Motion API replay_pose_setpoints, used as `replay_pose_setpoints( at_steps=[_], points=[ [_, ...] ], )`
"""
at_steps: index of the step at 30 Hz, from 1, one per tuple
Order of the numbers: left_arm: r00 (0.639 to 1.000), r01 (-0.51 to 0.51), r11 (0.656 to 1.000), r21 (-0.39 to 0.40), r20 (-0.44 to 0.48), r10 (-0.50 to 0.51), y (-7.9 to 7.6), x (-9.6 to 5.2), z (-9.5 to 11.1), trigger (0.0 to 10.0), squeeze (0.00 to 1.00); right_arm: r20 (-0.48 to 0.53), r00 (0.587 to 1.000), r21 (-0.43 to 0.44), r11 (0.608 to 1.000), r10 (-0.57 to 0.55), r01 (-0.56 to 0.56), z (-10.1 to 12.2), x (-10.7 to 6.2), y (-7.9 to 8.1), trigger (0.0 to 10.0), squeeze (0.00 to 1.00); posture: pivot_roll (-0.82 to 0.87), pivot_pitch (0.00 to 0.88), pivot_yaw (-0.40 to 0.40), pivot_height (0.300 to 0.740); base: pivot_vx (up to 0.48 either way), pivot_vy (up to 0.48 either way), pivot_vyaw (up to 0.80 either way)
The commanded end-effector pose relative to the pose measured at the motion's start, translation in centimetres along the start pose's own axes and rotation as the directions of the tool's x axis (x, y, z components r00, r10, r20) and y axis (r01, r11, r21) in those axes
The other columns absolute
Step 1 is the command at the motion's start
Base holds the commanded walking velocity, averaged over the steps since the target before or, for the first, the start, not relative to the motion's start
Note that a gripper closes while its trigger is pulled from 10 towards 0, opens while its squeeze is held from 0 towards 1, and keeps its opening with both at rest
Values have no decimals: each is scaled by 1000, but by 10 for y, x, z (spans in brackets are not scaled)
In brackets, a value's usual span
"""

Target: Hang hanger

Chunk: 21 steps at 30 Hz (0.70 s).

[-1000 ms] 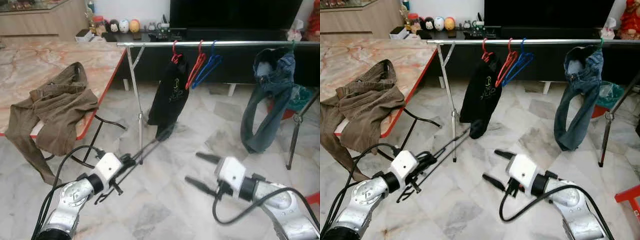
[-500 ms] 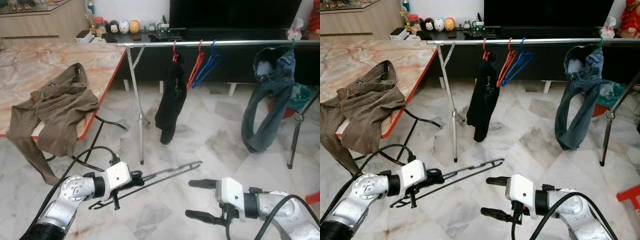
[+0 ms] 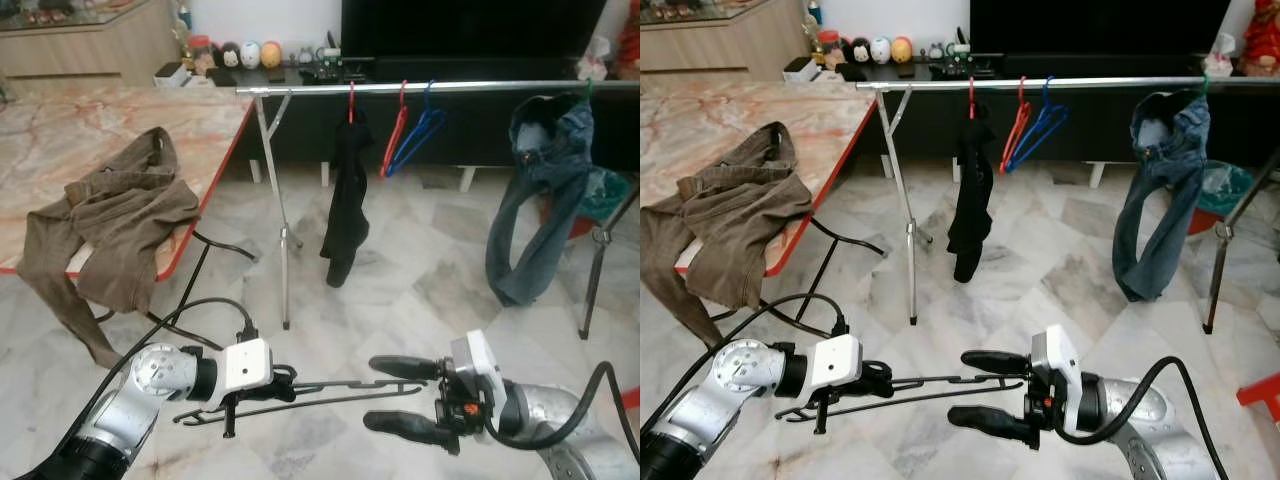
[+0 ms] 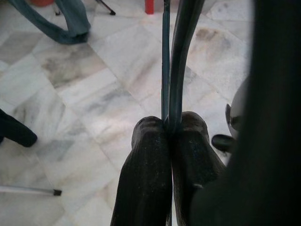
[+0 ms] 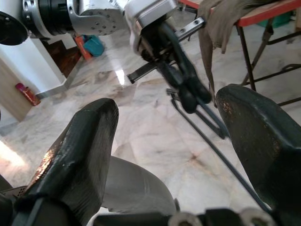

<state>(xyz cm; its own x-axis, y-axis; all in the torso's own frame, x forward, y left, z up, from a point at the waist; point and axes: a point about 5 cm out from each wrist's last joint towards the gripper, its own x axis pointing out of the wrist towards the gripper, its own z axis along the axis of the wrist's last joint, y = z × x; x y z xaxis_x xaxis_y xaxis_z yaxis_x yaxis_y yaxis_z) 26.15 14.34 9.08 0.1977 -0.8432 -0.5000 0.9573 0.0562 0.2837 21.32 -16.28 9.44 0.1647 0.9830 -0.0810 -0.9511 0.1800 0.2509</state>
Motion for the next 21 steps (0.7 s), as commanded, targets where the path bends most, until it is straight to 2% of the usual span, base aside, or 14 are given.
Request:
replay_pose_setpoints(
  at_steps=[1,9,11,14,21],
  points=[
    [1000,10,1000,11,7,-10,2,2,6,10000,0,-1,1000,-6,1000,12,-12,0,3,2,10000,0,80,0,51,740,0,0,0],
    [999,21,1000,-6,28,-21,2,2,8,10000,0,-5,999,14,999,37,-37,-2,2,3,10000,0,76,0,50,740,0,0,0],
    [999,34,999,-6,25,-34,1,3,9,10000,0,-28,997,11,998,65,-65,-4,2,5,10000,0,76,0,47,740,0,0,0],
    [998,60,998,-7,28,-60,1,4,12,10000,0,-120,988,-3,995,98,-99,-13,0,6,10000,0,78,0,45,740,0,0,0],
    [995,102,995,2,-5,-102,-1,-2,12,10000,0,-171,980,1,995,103,-105,-19,-1,2,10000,0,88,0,36,740,0,0,0]
  ],
)
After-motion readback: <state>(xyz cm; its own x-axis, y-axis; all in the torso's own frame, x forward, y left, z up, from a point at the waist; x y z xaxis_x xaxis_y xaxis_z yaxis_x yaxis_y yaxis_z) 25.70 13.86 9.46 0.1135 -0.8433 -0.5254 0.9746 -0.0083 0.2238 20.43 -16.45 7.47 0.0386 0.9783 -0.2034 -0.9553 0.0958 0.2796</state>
